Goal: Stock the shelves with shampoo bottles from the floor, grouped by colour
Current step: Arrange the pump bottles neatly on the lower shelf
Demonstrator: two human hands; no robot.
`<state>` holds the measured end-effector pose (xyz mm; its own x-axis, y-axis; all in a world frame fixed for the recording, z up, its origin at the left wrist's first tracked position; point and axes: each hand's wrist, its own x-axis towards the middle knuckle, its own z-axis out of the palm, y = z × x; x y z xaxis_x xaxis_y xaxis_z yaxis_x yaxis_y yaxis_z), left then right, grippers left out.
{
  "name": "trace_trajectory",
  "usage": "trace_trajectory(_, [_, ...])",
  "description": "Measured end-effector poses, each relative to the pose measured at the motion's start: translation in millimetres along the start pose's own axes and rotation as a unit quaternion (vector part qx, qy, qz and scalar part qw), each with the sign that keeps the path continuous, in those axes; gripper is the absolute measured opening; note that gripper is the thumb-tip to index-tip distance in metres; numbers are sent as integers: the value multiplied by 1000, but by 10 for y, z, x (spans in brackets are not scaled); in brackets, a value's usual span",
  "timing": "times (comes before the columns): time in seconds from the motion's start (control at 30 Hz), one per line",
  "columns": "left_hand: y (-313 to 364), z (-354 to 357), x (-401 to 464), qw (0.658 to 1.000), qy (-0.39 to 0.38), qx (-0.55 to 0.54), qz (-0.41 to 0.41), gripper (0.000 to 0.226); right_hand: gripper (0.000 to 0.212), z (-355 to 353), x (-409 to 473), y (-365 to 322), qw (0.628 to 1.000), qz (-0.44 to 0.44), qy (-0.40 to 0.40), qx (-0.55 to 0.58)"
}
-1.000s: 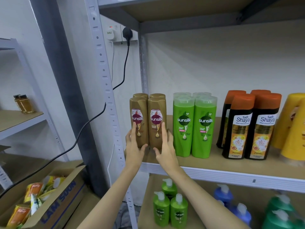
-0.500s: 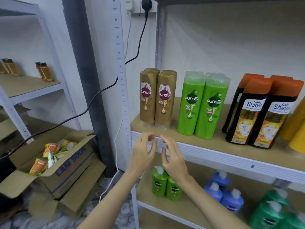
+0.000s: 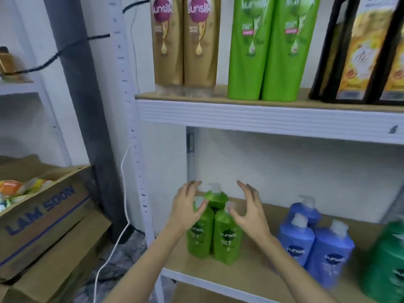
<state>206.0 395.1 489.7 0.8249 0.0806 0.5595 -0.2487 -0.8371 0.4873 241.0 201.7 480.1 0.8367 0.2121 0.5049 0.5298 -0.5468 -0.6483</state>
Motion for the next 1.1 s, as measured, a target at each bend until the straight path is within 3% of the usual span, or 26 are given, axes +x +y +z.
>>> trace_trajectory(0.3, [-601,1204,-752,974,186,-126,-20,72,93,935,-575,999,990,-41,125,54])
trace_trajectory(0.53, [-652,1371,-903,983,124,-129,-31,107,126,1045,-891,1054,998,5,63,-18])
trace_trajectory(0.7, [-639,1283,-859,982,71,-145,-101,127,127,1090,-910,965,997,36,53,-36])
trace_trajectory(1.1, [-733,1379,-782,977,82,-173,-97,124,125,1160,-819,1010,996,45,63,-51])
